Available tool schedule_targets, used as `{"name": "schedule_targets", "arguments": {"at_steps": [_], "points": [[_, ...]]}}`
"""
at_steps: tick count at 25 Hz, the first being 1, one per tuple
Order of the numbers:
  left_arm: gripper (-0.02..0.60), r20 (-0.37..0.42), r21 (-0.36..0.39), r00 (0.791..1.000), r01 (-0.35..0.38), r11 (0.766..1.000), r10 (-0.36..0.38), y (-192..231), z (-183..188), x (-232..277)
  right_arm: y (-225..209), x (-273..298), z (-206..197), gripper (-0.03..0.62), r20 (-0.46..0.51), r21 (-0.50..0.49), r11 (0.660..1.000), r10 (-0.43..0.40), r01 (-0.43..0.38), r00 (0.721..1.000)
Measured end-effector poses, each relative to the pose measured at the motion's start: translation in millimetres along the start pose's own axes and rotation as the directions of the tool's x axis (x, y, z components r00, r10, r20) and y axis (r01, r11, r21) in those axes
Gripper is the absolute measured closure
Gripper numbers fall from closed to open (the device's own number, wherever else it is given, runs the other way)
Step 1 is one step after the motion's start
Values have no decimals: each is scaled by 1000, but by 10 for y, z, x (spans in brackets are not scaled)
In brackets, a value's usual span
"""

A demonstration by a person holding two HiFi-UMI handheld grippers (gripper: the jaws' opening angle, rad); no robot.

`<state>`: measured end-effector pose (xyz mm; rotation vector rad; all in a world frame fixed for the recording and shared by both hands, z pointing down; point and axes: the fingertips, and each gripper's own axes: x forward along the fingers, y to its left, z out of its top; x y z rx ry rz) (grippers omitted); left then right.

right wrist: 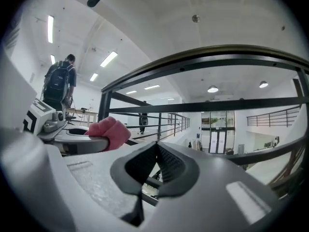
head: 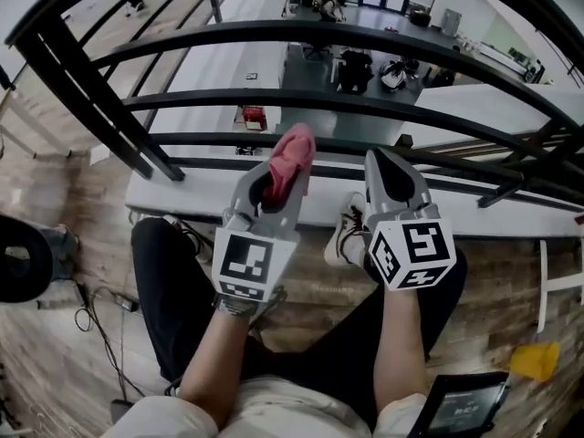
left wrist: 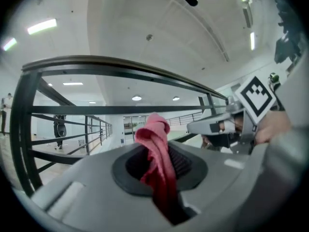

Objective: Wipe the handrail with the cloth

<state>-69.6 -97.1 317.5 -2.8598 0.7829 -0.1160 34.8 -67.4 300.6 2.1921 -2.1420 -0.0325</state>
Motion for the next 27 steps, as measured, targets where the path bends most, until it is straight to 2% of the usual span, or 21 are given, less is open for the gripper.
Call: {"name": "schedule_targets", "arguments": {"at_steps": [3,6,12,17,19,22,27], "points": [[514,0,21,999,-32,999,32,105,-40,-254,414,9,-13,592,2,-64,997,40,-40,999],[514,0,41,998,-61,997,61,173,-57,-469,645,-1,2,592,6,-78,995,69,-69,998],[514,11,20,993,-119,993,119,284,-61,-799,771,-13,67,592,25,-45,997,63,-62,998],[514,23,42,991,-136,990,135,330,-28,-979,972,-50,88,592,30,-118,990,84,-80,996],[514,37,70,986,-164,984,162,401,30,-1055,1083,-66,118,592,45,-144,984,110,-102,993],[514,81,61,974,-217,974,212,530,141,-1161,1213,-74,176,592,75,-193,973,143,-126,987],[514,109,100,968,-235,967,224,612,201,-1219,1304,-34,190,592,93,-214,967,158,-135,983]]}}
